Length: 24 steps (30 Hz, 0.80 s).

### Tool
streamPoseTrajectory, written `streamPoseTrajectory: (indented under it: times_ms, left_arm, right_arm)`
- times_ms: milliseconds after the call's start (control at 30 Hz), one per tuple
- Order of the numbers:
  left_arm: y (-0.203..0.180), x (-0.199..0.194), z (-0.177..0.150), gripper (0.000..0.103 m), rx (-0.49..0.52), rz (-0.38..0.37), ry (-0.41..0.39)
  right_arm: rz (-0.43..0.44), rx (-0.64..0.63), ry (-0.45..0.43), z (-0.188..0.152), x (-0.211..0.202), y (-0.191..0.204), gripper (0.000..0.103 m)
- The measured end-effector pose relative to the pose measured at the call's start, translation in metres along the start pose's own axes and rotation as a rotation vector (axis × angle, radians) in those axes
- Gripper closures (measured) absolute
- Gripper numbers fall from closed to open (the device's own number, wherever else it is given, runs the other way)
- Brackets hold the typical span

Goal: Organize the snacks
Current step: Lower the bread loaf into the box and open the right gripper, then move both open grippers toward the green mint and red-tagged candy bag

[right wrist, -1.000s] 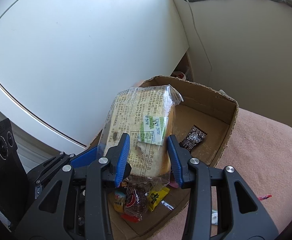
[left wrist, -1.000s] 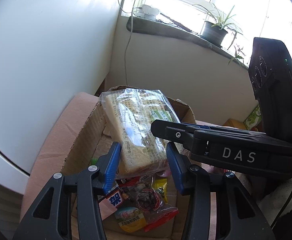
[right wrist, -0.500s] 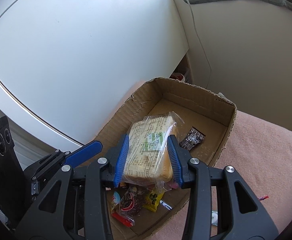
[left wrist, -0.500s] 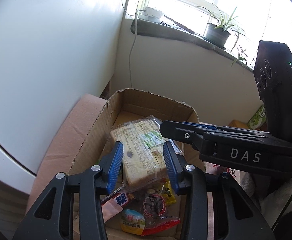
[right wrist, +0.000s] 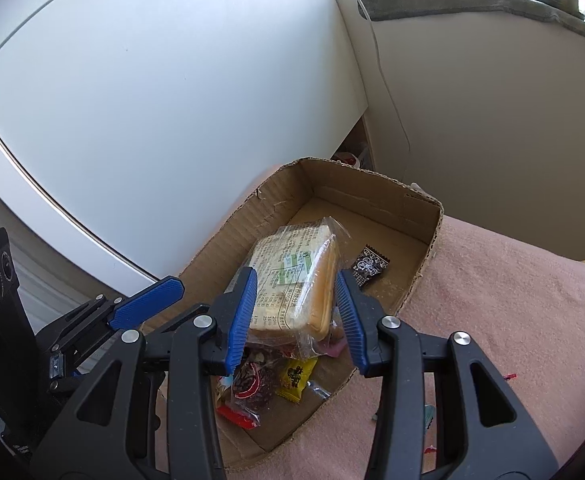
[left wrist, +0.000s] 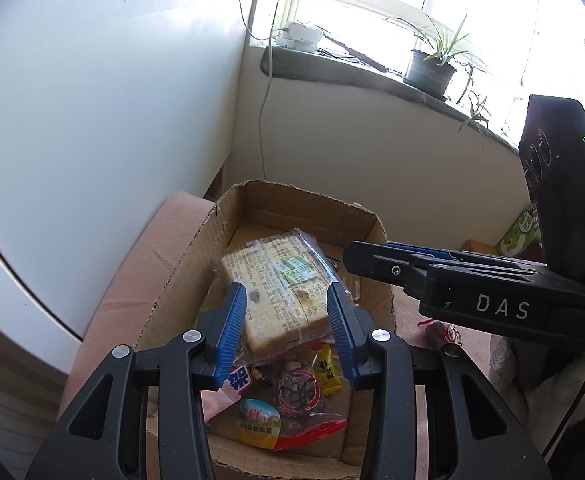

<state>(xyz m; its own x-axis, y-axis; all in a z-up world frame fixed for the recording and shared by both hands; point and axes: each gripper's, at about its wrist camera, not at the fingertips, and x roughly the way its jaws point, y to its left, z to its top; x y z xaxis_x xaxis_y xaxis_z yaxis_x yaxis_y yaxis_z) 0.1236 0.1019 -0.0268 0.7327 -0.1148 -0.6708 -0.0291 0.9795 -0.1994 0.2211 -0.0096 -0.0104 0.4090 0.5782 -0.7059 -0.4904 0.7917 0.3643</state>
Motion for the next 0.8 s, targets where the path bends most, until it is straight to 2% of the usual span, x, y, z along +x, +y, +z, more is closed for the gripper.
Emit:
streamPoseTrajectory:
  times_ms: [33, 67, 200, 267, 567, 800]
  left_arm:
    - [-0.003, -0.001, -0.001, 0.064, 0.004, 0.001, -0.003]
    - [-0.005, -0.003, -0.001, 0.064, 0.009, 0.003, -0.006]
    - [-0.013, -0.008, -0.004, 0.061, 0.027, 0.003, -0.012]
    - [-0.016, -0.01, -0.006, 0.061, 0.028, 0.0, -0.014]
    - [-0.036, -0.015, -0.018, 0.061, 0.052, -0.021, -0.002]
    - [-0.064, -0.015, -0.032, 0.061, 0.076, -0.055, 0.013]
  right_arm:
    - [-0.003, 0.001, -0.006, -0.001, -0.003, -0.001, 0.042]
    - [-0.004, -0.001, -0.014, -0.003, -0.007, -0.002, 0.039]
    - [-0.022, -0.015, -0.029, -0.008, -0.02, -0.006, 0.038]
    - [-0.035, -0.016, -0.038, -0.012, -0.027, -0.01, 0.03]
    - [-0.1, -0.033, -0.071, -0.038, -0.066, -0.04, 0.028]
    - [-0.145, -0.022, -0.027, -0.061, -0.067, -0.078, 0.028]
